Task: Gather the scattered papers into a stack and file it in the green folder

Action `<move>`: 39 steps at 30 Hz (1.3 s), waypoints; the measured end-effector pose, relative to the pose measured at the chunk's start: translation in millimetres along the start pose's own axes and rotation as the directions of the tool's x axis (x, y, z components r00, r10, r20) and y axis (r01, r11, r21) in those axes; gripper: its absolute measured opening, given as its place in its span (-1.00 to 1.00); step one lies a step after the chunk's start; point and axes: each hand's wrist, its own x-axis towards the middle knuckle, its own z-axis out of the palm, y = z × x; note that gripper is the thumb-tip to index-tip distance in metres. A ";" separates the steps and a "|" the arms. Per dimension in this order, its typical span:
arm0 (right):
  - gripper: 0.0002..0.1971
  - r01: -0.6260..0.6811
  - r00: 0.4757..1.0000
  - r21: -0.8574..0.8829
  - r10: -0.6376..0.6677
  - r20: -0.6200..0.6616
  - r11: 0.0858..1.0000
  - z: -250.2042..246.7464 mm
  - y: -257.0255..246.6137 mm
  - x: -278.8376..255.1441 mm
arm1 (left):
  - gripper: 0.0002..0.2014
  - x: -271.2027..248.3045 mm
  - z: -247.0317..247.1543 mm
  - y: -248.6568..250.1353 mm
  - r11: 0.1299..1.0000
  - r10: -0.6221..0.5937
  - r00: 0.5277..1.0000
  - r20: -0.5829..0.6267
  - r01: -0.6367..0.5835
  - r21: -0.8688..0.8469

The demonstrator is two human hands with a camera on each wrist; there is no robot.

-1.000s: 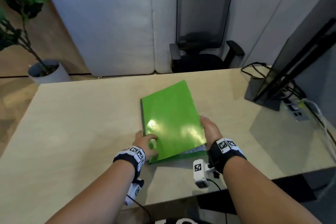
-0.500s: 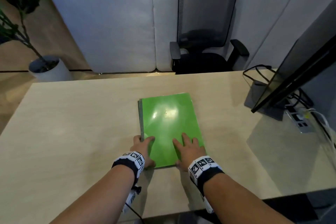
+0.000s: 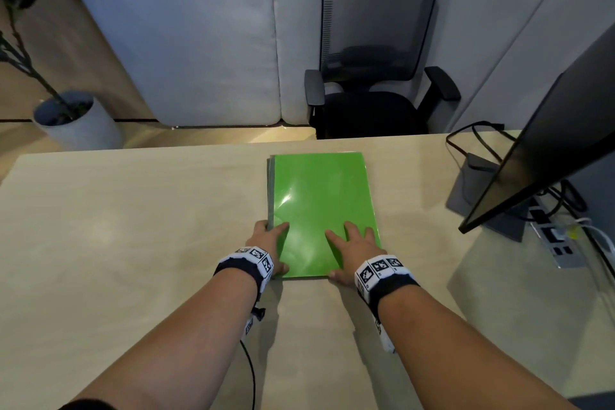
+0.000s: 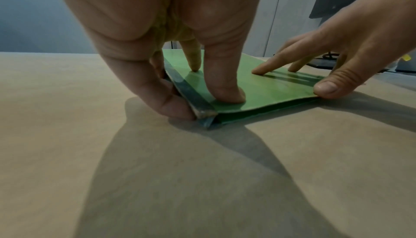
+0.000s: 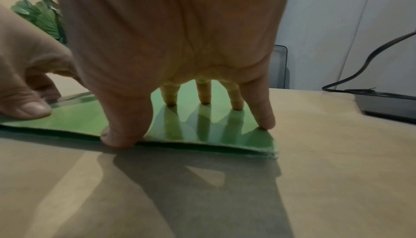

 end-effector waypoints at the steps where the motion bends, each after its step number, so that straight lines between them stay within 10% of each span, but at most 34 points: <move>1: -0.07 0.001 1.000 0.002 -0.001 -0.004 1.000 -4.1 2.3 4.3 | -0.04 5.8 -2.3 3.0 1.000 0.003 1.000 0.002 -0.003 0.011; 14: -0.19 -0.013 0.998 0.018 0.015 -0.064 1.000 -29.6 19.5 37.2 | -0.05 36.4 -18.6 16.7 0.999 0.044 0.998 -0.042 -0.045 -0.015; 21: -0.30 -0.257 0.917 0.450 0.362 -0.164 0.855 -20.4 29.1 36.4 | 0.08 23.4 -13.1 22.6 1.000 0.019 1.000 -0.013 -0.019 0.003; 39: -0.32 -0.230 0.948 0.327 0.287 -0.137 0.916 -24.5 47.2 35.0 | -0.06 13.0 -14.5 29.6 1.000 0.007 1.000 -0.020 -0.006 0.019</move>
